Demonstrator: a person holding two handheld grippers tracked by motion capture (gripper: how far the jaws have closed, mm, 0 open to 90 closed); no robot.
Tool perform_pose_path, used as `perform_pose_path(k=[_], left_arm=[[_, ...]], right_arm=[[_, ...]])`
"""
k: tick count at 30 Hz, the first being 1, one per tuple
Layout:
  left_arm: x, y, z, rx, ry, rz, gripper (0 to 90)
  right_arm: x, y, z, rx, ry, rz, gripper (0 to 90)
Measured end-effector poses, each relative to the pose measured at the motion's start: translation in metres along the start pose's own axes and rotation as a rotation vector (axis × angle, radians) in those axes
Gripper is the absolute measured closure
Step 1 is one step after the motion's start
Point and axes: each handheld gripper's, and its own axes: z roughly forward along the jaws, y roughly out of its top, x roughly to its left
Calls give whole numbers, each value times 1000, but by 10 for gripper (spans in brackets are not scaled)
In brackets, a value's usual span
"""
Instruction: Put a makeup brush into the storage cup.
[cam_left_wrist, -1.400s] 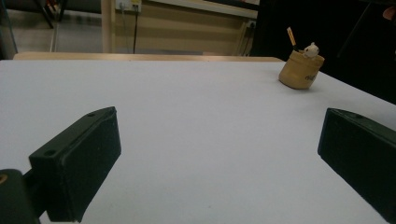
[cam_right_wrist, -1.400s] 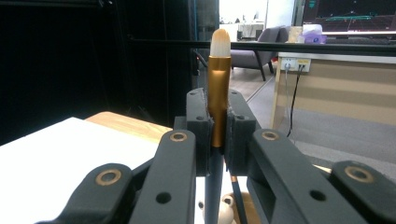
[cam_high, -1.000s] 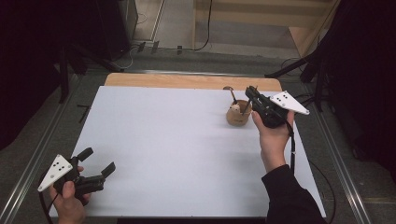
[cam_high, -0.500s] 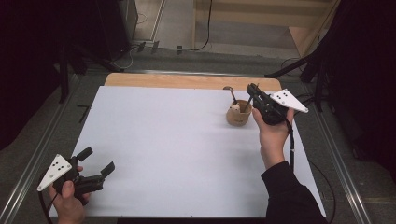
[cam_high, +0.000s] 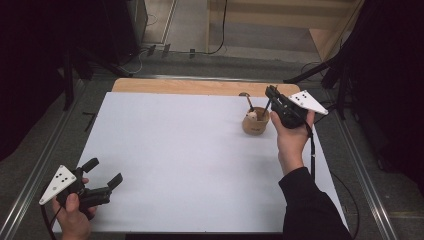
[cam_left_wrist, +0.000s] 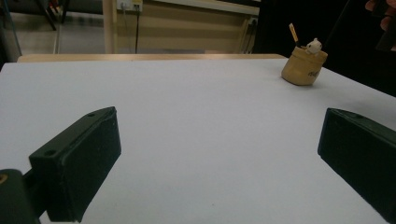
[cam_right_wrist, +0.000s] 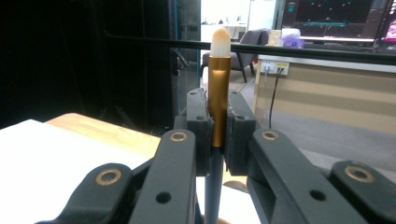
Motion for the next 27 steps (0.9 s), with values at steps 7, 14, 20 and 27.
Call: perform_pose_path(k=[7,14,20,27], left_arm=[[1,0,0,-2,0,-4,1],[0,0,-1,-3,1,-3,1],[0,0,-1,-3,1,-2,1],[1,0,-1,-2,0,-2,1]], right_arm=[[-4,-5,8,27,-13,-2,843],[-5,-15,12,64,-15,0,843],[-7,-24,15,93,-12,9,843],[-10,-38,17,119,-21,43,843]])
